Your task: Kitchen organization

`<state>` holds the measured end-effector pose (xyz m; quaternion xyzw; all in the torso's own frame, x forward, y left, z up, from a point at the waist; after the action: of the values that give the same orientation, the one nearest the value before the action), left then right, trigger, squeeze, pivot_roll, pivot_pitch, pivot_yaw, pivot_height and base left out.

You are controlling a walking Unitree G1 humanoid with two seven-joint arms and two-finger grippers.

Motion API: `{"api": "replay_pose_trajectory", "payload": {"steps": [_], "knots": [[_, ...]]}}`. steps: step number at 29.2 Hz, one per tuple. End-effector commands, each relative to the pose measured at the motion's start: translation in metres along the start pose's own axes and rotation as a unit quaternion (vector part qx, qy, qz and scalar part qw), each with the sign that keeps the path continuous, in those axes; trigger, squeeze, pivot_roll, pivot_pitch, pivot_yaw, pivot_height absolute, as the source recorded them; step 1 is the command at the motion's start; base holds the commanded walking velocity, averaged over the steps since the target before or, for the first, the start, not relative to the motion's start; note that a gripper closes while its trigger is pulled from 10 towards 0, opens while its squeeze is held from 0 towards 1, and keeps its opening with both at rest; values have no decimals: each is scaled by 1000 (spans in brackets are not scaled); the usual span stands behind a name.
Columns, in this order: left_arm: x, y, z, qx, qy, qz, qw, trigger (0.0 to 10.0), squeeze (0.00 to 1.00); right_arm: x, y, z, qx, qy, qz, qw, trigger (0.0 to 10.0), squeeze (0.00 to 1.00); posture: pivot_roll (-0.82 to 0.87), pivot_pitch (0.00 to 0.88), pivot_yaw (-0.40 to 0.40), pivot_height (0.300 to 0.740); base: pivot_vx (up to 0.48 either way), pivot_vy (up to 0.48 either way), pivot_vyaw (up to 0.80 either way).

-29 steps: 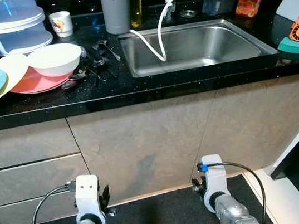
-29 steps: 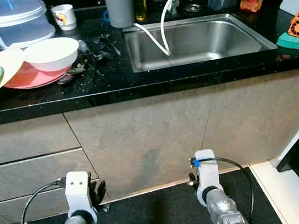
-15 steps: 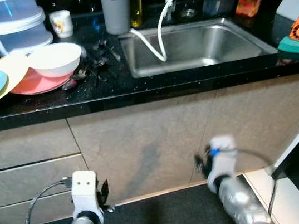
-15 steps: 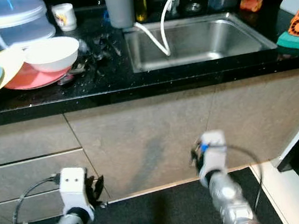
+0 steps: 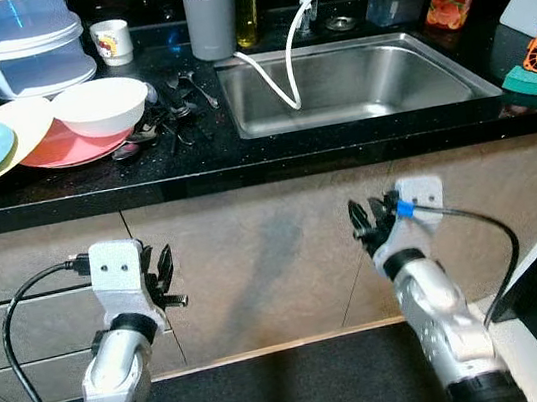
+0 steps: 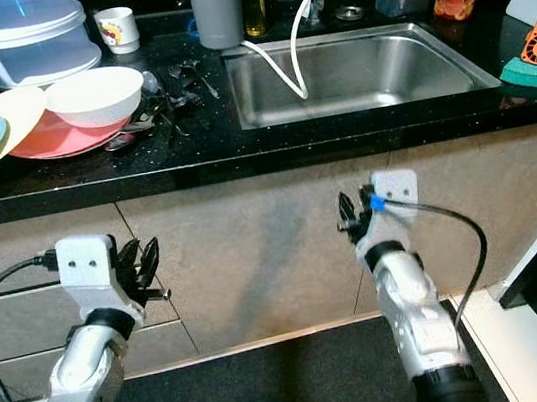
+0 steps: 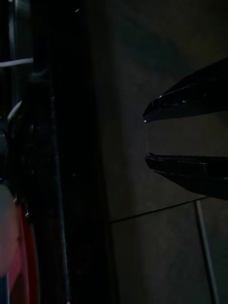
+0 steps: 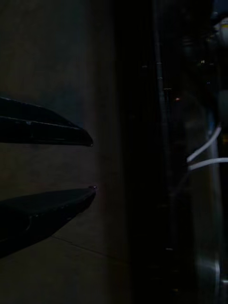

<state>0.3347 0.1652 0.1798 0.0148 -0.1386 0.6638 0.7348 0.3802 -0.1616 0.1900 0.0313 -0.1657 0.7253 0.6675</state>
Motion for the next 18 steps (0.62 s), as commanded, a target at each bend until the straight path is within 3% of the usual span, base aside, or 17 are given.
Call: {"api": "replay_pose_trajectory", "payload": {"steps": [1,5,10,18], "knots": [[2,-2,12,-15,-6,-4,1000,10000,0,-1,-5,2,12,18,-3,1000,10000,0,4,165,-6,740,0,0,0],[4,-4,28,-29,-7,-3,1000,10000,0,14,-15,23,-8,5,23,1000,10000,0,12,161,-5,740,0,0,0],[6,-6,35,-35,-6,-1,999,10000,0,17,-18,29,-13,1,24,1000,10000,0,12,161,-5,740,0,0,0],[10,-7,49,-55,-6,4,998,10000,0,23,-19,31,-11,-15,27,999,10000,0,16,155,-9,740,274,0,0]]}}
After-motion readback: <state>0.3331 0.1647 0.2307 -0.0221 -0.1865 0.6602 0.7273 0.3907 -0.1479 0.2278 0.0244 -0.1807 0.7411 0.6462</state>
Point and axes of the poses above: a point about 5 cm out from each wrist's last joint towards the gripper, its own y axis pointing back from the gripper into the wrist, its own z axis along the axis of the wrist's last joint, x = y × z, the point moved 4 cm from there along -y, pointing out of the wrist towards the gripper, and after that the axes turned 11 degrees about -y, right-handed, at the moved point
